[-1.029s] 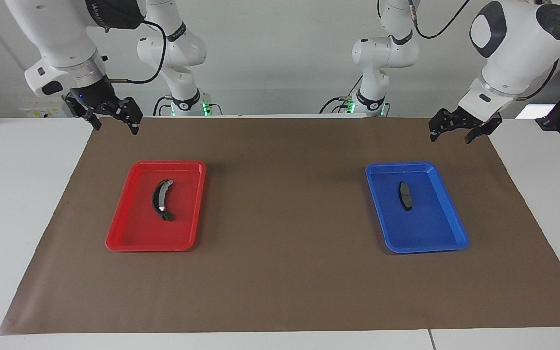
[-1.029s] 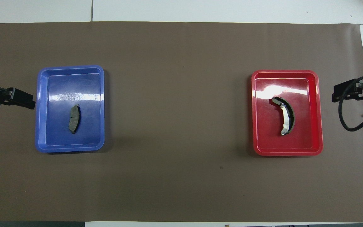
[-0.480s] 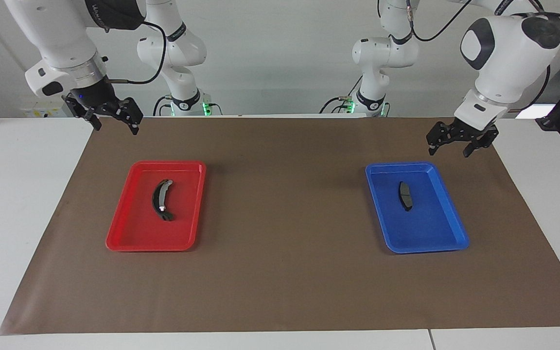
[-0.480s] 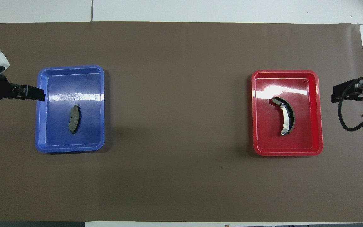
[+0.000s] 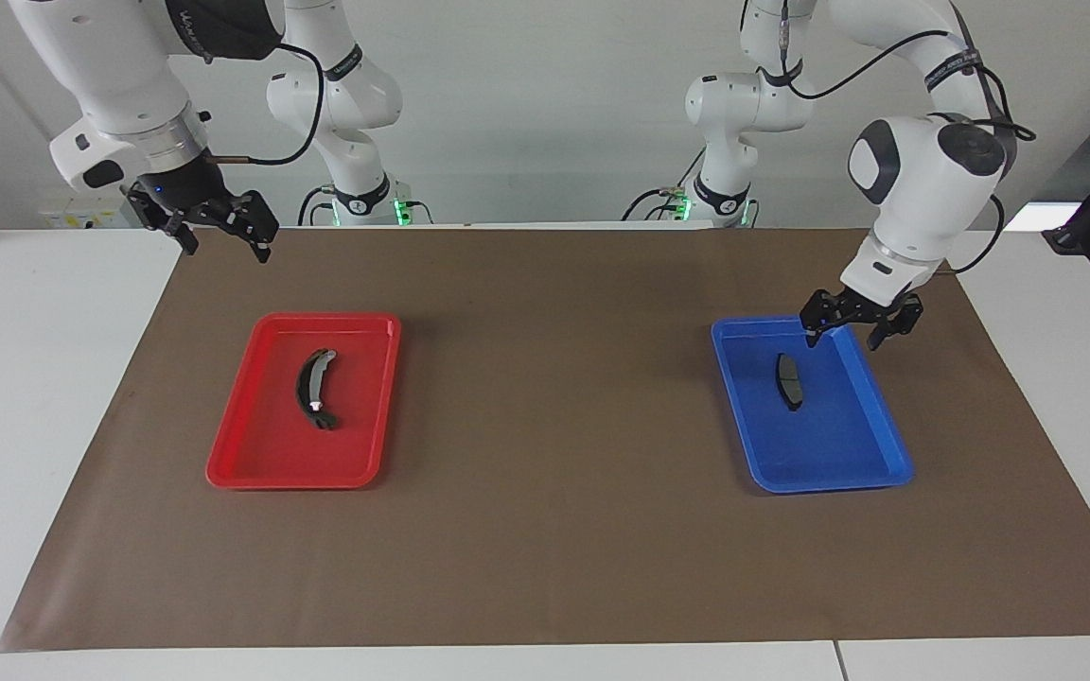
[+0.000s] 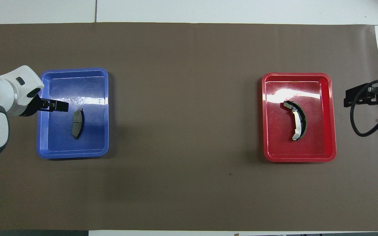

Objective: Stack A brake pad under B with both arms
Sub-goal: 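Grasp the pads in both trays with the left and right grippers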

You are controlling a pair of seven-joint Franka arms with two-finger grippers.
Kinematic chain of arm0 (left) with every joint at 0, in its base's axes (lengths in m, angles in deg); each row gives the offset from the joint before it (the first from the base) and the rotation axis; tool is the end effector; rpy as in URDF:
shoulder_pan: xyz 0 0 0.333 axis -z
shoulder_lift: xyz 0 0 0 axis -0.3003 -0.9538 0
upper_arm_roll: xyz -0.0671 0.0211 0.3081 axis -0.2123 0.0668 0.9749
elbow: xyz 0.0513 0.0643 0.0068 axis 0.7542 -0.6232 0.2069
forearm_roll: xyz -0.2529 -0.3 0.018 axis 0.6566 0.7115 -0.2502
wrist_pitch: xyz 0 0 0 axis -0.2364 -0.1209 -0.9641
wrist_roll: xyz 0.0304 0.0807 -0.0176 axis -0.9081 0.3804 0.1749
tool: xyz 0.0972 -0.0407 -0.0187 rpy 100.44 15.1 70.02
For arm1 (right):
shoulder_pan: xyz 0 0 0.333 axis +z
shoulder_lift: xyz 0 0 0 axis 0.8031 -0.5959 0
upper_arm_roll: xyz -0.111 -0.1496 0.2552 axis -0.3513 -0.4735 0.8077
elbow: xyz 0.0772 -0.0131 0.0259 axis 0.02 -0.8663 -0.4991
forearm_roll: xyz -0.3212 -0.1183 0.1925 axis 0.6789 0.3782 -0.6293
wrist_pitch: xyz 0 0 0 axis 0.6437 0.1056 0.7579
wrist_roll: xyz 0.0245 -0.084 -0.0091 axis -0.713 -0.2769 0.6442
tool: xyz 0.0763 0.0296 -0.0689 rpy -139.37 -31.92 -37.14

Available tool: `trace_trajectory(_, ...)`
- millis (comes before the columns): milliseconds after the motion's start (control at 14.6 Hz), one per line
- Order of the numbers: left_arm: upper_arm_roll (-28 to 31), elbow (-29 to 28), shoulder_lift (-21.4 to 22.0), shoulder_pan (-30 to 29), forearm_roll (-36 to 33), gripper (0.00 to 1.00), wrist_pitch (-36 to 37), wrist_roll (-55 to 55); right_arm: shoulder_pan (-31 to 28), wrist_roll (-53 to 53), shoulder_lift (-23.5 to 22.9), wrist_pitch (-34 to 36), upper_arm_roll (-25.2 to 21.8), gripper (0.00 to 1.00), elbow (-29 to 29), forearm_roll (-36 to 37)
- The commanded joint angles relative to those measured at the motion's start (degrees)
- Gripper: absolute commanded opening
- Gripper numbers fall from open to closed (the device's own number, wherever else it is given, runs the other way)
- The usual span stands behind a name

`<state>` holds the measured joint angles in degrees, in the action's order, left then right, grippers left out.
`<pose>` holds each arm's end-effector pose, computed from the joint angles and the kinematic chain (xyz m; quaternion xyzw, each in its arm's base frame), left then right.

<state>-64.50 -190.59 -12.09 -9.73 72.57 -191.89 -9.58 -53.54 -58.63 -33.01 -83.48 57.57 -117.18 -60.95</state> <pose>0.5475 -0.0367 0.4329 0.9958 -0.0844 0.0360 0.0011 0.5354 -0.0071 0.6126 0.9975 -0.0656 -0.0181 0.0173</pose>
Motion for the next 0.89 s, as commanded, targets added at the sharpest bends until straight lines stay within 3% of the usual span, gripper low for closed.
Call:
trace_trajectory(0,-0.4,-2.8,-2.5,0.2,0.2,0.99,-5.8,0.4,-0.4,3.3,5.1,-10.8,0.3,1.00,-13.0,-0.4)
trace_trajectory(137,-0.4,-3.4,-4.3,1.2,0.2,0.98,-8.3,0.4,-0.5,4.7,4.5,-16.3,0.3,1.00,-17.4,-0.5)
trace_trajectory(343,-0.3,-6.5,-4.2,1.1,0.2,0.95,-10.4,0.4,-0.5,6.6,0.1,-21.3,0.3,1.00,-20.2,-0.6)
trace_trajectory(549,-0.3,-9.1,-3.7,0.6,0.2,0.91,-11.6,0.1,-0.5,7.4,0.1,-36.1,0.3,1.00,-31.1,-0.7)
trace_trajectory(824,-0.4,-14.3,-4.0,0.6,0.2,0.87,-18.5,0.4,-0.5,10.3,-1.6,-49.2,0.3,1.00,-39.1,-0.7)
